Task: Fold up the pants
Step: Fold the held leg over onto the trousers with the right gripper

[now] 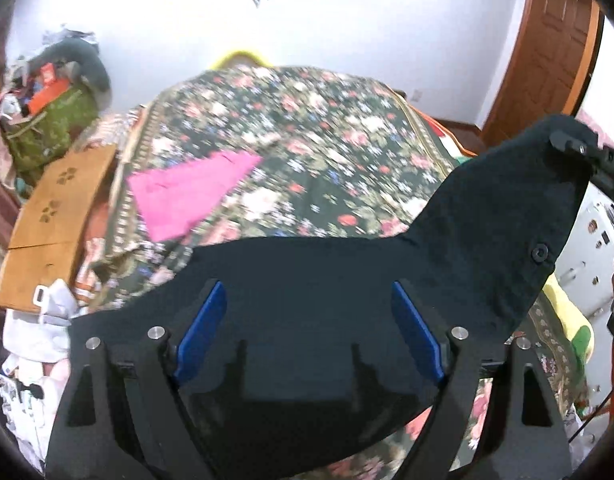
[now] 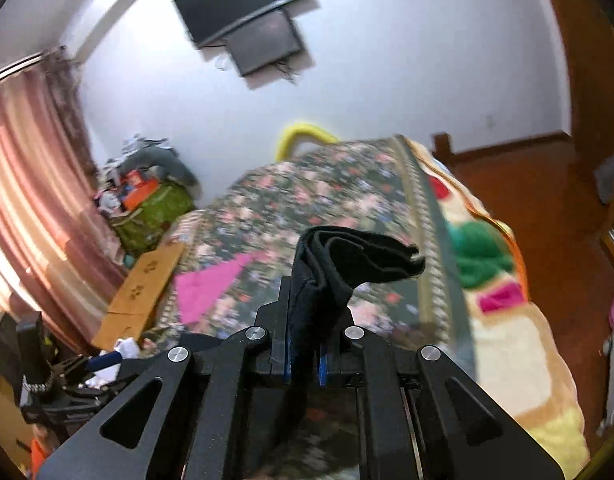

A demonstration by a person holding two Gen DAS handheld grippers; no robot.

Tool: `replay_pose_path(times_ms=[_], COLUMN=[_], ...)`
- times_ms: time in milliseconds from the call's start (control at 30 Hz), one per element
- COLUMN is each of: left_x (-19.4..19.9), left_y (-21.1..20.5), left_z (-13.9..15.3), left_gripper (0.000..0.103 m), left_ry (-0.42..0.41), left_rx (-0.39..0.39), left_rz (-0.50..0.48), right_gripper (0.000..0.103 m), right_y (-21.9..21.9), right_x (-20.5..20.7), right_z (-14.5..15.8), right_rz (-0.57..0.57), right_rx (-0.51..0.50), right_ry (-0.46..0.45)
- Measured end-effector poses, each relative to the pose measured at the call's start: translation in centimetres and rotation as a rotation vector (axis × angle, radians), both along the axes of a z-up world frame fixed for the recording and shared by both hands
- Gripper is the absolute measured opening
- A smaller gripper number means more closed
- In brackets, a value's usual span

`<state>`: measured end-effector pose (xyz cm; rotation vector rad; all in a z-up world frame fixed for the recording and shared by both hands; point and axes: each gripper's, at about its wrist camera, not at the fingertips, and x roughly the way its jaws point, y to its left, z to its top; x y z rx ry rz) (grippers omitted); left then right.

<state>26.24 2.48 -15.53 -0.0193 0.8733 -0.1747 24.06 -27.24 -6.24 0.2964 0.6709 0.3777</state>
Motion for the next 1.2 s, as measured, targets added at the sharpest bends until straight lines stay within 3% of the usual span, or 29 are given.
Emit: replay_pose_path(times_ms=[67,300,500,667,900,1067,1200], left_x=[-0.8,-2.8,-4.6,-5.9,-6.4,-5.8,-5.0], left_y=[1.2,5.0,7.7,9.5,10.7,10.3,9.4], left_z=[0.5,0.3,0.0,-0.3,-1.4,-1.9,-1.7], left_gripper=[0.091,0.091,0.091,0.091,0.091,0.091,0.091], left_ry=[-0.027,-0.020,-0.012,-0.010,0.026,0.042,0.039], left_rx=[0.000,-0.025,-0.035,-0.042,-0.055,-0.038,-0.032], left_rz=[0.024,0.094,0.146,0.184,0.210,0.205,0.189], right_gripper=[0.007,0.007,0.007,0.007,0.013,0.036,0.038], right_y=[2.4,11.0,18.1,22.7,24.2,23.3,21.9], right_x=[0.5,2.1,1.5,-1.0,-4.2,-5.3,-5.7], right_z=[1.0,0.7,-3.9,-9.8,-13.0,-11.5,-9.9], right_rz=[0.046,0.202,0.394,0.544,0.623,0.691,0.687], right_rx=[-0.007,-0.041,-0.128,-0.261,-0.369,-0.361,-0.344], right_ry=[-0.014,0.018,0.145,0.260,0.313,0.300,0.263])
